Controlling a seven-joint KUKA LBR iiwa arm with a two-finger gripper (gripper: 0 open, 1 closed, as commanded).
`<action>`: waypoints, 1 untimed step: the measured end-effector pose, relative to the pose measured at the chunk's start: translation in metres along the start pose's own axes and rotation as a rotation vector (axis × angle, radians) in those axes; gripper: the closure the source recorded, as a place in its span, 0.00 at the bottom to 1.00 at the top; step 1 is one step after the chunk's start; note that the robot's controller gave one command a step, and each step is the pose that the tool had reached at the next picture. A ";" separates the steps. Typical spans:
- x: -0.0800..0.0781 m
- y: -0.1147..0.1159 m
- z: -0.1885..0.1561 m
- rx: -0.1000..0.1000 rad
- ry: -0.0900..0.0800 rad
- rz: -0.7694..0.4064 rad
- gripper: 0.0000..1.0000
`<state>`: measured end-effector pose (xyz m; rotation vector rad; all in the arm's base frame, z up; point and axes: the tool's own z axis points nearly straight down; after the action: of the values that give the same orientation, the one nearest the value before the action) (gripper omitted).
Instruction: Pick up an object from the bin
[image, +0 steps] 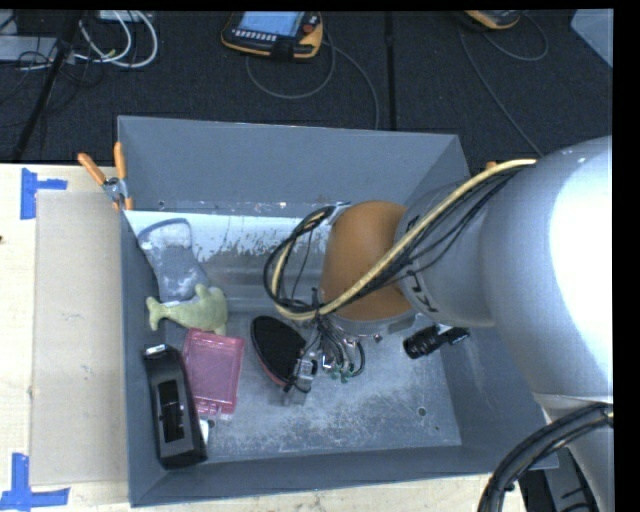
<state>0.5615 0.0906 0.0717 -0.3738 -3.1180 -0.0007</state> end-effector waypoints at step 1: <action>0.014 0.013 0.002 0.006 0.006 -0.616 1.00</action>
Offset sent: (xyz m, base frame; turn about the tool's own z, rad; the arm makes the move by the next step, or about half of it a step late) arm 0.0000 0.0000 0.0000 0.0000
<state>0.5507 0.1069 0.0693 0.5874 -3.0786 0.0065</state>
